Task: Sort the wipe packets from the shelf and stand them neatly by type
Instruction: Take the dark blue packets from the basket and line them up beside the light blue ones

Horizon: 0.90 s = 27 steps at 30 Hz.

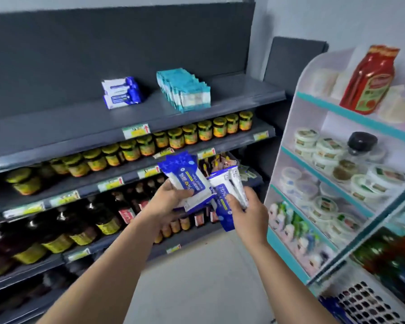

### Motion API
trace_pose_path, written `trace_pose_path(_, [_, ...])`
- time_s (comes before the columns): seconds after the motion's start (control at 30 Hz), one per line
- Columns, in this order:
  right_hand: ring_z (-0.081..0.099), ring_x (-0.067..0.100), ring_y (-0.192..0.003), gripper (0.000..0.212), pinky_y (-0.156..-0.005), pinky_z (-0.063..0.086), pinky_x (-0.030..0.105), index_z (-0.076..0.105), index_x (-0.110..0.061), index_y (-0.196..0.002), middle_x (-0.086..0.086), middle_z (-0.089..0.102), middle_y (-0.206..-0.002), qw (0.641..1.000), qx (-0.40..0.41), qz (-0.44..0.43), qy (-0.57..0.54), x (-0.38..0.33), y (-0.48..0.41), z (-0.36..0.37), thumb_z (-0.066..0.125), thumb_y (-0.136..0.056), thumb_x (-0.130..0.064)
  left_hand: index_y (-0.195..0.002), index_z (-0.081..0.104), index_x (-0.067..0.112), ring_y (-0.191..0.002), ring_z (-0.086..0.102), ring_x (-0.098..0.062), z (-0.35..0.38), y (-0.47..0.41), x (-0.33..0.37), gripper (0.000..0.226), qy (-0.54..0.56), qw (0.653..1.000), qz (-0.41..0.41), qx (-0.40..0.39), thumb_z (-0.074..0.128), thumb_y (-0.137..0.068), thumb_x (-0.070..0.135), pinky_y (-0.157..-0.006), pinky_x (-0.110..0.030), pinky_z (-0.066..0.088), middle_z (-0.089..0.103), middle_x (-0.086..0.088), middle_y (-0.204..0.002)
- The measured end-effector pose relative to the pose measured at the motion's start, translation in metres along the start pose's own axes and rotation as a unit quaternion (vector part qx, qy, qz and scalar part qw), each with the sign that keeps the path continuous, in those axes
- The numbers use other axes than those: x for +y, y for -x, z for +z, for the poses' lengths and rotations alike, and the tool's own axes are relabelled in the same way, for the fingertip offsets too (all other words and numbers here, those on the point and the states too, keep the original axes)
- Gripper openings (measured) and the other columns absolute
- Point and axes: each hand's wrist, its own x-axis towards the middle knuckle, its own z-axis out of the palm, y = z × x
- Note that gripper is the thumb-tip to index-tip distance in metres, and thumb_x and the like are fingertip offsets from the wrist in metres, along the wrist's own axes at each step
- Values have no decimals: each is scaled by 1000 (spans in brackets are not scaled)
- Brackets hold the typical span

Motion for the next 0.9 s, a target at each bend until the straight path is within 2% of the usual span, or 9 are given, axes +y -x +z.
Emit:
trace_pose_path(0.13, [63, 32, -86, 33, -70, 50, 39, 62, -18, -106, 6, 72, -94, 998, -19, -64, -1, -44, -24, 38, 58, -87, -45, -113, 56, 11, -90, 65, -26, -51, -23, 45, 31, -56, 997, 30, 48, 55, -88, -7, -86, -47, 52, 71, -7, -100])
trace_pose_path(0.2, [64, 29, -85, 28, -67, 49, 35, 63, -17, -107, 4, 72, -94, 995, -32, -90, -1, -64, -40, 53, 61, -89, -39, -116, 53, 10, -81, 67, -19, -72, -33, 66, 33, -76, 993, 58, 66, 59, -87, -6, -76, -39, 57, 69, -7, -100])
trace_pose_path(0.27, [64, 25, -82, 20, -65, 47, 34, 63, -19, -103, 0, 71, -91, 993, -47, -110, -8, -83, -58, 66, 63, -90, -33, -109, 53, 10, -71, 69, -12, -88, -43, 87, 32, -92, 986, 100, 92, 63, -84, -7, -60, -28, 57, 68, -6, -97])
trace_pose_path(0.3, [63, 24, -81, 18, -65, 48, 34, 63, -19, -102, -2, 70, -89, 991, -56, -119, -10, -92, -68, 72, 63, -90, -33, -108, 53, 10, -72, 69, -14, -96, -49, 98, 34, -96, 982, 118, 112, 66, -81, -8, -60, -28, 58, 67, -8, -98])
trace_pose_path(0.4, [64, 22, -82, 22, -68, 51, 39, 62, -20, -105, -2, 71, -93, 986, -82, -143, -9, -113, -102, 92, 63, -90, -35, -103, 57, 8, -84, 67, -28, -119, -74, 128, 38, -114, 966, 155, 171, 75, -73, -6, -77, -42, 58, 67, -16, -104])
trace_pose_path(0.43, [64, 22, -83, 23, -69, 51, 39, 62, -19, -106, -2, 71, -95, 985, -90, -149, -6, -119, -115, 99, 63, -90, -36, -98, 58, 9, -81, 67, -27, -125, -82, 137, 34, -123, 961, 165, 183, 76, -72, -4, -77, -42, 57, 68, -15, -102])
trace_pose_path(0.57, [66, 17, -83, 19, -67, 53, 42, 62, -21, -100, -5, 71, -96, 973, -123, -196, -21, -139, -171, 130, 63, -89, -36, -91, 61, 12, -63, 68, -14, -140, -120, 171, 26, -139, 947, 195, 215, 77, -74, 1, -54, -30, 58, 70, -8, -87])
trace_pose_path(0.77, [67, 14, -84, 25, -67, 54, 40, 65, -20, -107, -4, 72, -99, 945, -190, -264, -19, -170, -254, 168, 65, -88, -37, -80, 57, 17, -54, 60, -4, -167, -186, 213, 32, -186, 914, 224, 283, 85, -66, 13, -56, -23, 46, 65, 5, -73])
trace_pose_path(0.9, [61, 13, -89, 34, -69, 46, 28, 65, -16, -114, -4, 64, -101, 922, -219, -320, 13, -185, -294, 195, 67, -86, -37, -78, 55, 18, -50, 63, 2, -180, -221, 224, 30, -173, 918, 217, 283, 83, -70, 11, -47, -16, 49, 67, 3, -76])
